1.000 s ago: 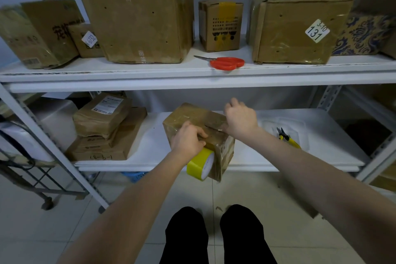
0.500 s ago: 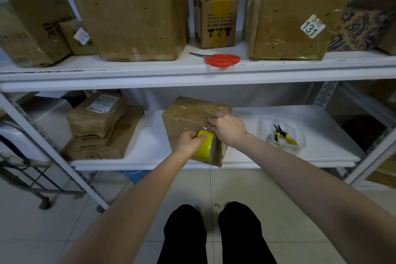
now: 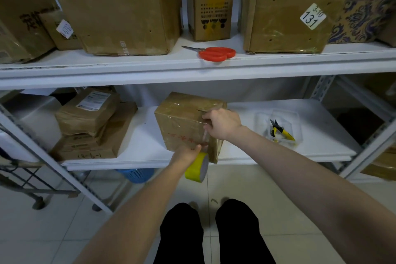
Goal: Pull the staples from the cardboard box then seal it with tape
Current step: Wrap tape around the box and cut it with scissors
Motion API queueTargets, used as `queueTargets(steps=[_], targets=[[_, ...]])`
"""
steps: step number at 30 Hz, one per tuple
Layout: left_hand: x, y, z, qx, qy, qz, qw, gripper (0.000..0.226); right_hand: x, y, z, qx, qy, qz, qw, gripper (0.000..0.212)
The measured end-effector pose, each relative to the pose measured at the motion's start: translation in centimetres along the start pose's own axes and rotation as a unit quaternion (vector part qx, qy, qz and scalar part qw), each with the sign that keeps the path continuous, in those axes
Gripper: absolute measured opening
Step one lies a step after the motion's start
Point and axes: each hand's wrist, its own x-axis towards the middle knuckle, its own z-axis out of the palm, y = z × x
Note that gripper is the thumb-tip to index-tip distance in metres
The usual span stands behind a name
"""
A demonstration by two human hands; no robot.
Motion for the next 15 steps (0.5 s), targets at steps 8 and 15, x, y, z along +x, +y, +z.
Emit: queueTargets(steps=[8, 15], targets=[[1.7, 0.6, -0.1, -0.014, 0.039, -0.002, 0.999, 0.019, 1.4, -1.0, 0.9, -0.086, 0.057, -0.006, 0.995, 0.038], [2.8, 1.4, -0.1, -0.011, 0.035, -0.022, 0.999, 0.028, 0.7, -0.3, 1.8, -0.138, 0.05, -0.059, 0.987, 0.062]])
